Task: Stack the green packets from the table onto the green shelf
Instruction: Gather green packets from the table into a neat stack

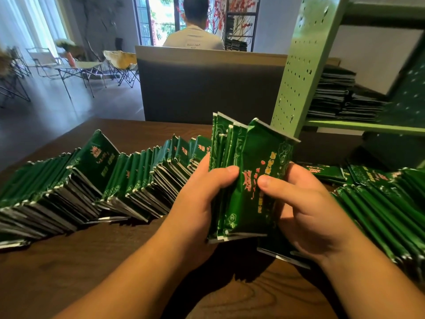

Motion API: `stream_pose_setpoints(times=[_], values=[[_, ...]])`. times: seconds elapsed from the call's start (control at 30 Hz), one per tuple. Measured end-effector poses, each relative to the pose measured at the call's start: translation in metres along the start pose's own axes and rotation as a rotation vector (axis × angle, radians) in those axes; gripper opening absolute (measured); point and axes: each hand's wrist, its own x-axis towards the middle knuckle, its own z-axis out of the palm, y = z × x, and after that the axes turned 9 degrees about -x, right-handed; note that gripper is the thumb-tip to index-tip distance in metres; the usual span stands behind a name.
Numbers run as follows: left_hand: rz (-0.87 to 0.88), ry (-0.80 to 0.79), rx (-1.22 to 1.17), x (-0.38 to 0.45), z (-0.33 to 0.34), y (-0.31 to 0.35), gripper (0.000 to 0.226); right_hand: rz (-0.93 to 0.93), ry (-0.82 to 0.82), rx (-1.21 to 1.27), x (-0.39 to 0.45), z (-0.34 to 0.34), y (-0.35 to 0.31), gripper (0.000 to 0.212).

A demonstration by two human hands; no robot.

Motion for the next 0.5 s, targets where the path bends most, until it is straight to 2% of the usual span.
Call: stream_pose_setpoints(times=[0.07, 0.1, 0.13, 0.27, 0.4, 0.43, 0.5], values=[[0.053, -0.054, 0.062, 0.001, -0.001, -0.003, 0.035, -0.004, -0.002, 0.012, -0.002, -0.001, -0.001, 0.066], [0.069, -0.022, 0.110, 0.000, -0.001, -0.004, 0.024, -0.012, 0.008, 0.021, -0.002, -0.003, 0.000, 0.062], [0.081, 0.038, 0.138, -0.002, 0.000, -0.007, 0.023, -0.018, 0.023, 0.029, -0.002, -0.004, -0.001, 0.057], [0.312, 0.056, 0.349, -0.018, -0.005, -0.013, 0.045, -0.043, 0.033, 0.028, -0.002, -0.003, -0.002, 0.056], [0.379, 0.061, 0.446, -0.014, -0.012, -0.020, 0.055, -0.117, 0.047, 0.003, -0.004, -0.001, -0.003, 0.048], [0.386, 0.069, 0.456, -0.015, -0.011, -0.021, 0.058, -0.126, 0.067, -0.001, -0.004, 0.000, -0.002, 0.056], [0.384, 0.087, 0.477, -0.016, -0.010, -0.020, 0.063, -0.125, 0.111, -0.047, -0.001, 0.002, 0.002, 0.097]])
